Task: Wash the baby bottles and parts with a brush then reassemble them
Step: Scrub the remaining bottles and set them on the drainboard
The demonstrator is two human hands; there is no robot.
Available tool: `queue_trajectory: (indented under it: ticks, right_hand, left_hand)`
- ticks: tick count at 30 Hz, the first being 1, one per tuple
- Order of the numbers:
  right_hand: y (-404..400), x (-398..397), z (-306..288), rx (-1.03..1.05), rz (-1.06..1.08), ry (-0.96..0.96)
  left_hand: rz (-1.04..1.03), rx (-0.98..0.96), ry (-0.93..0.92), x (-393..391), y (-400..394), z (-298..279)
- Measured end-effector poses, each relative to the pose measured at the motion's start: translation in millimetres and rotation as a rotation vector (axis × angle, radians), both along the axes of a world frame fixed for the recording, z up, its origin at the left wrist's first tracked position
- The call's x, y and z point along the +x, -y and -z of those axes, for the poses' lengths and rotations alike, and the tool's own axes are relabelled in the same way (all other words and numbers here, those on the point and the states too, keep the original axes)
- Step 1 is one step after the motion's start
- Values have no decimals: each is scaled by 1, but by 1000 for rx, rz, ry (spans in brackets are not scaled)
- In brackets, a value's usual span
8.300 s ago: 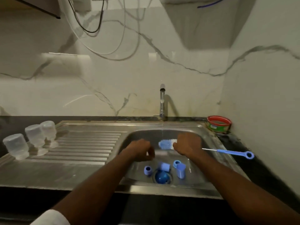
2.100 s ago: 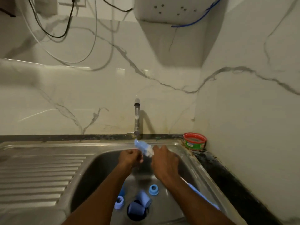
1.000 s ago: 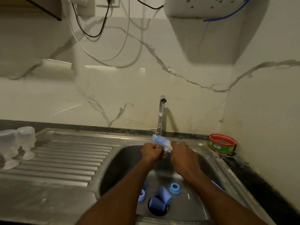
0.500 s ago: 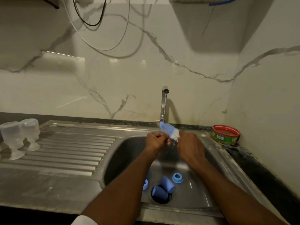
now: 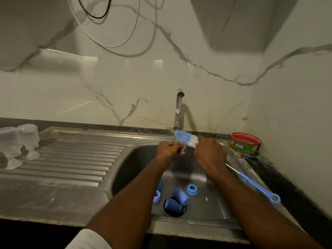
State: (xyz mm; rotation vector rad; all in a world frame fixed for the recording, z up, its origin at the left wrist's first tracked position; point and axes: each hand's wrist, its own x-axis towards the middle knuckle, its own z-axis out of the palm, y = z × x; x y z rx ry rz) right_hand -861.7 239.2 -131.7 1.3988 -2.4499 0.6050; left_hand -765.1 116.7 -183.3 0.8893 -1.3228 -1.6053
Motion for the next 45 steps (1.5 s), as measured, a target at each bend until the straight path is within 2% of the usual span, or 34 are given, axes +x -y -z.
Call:
queue_trajectory:
  ticks: [6,11,14,17,20,25,29,31,34,36,38,40,43,45]
  right_hand:
    - [-9,9,2,-63,-39,-57]
    - [-3,2,1,5,16,-25]
    - [-1,-10,-4,10,45,56]
    - [-11,-13,-8,-17,76,-4]
    - [-20,-7,-7,-17,14,12]
    - [-11,7,-1,26,-15,53]
    - [-2,1,-6,-12,19,89]
    - [-5,-2,-9,-38,48,79]
    - [-9,-4,-10,-84,23,97]
    - [-8,2,-7,-67,-44,147]
    - [-4,10,-2,-52,-89,191]
    - [0,15,-3,-68,-101,219]
    - [1,13,-11,-108,-93,237]
    - [-1,9,-15,-113,-67,235]
  left_hand:
    - [-262,11,71,3,12,8]
    - [-133,-239,107,7,5,5]
    - [-130,-329,199,-1,0,2]
    - [-258,-274,196,-3,0,2]
    - [-347,-238,223,3,6,6]
    - [-255,-334,222,4,3,6]
    - [-170,-467,334,1,1,6]
    - [-238,-357,247,-5,0,3]
    - [-306,-46,-30,-7,4,-2]
    - [-179,179,-259,-4,1,-9]
    - [-41,321,-406,-4,-3,-15]
    - [53,338,-386,-4,-6,-17]
    - [201,257,-220,-4,-9,-17]
    - [209,216,-196,-6,-10,-20]
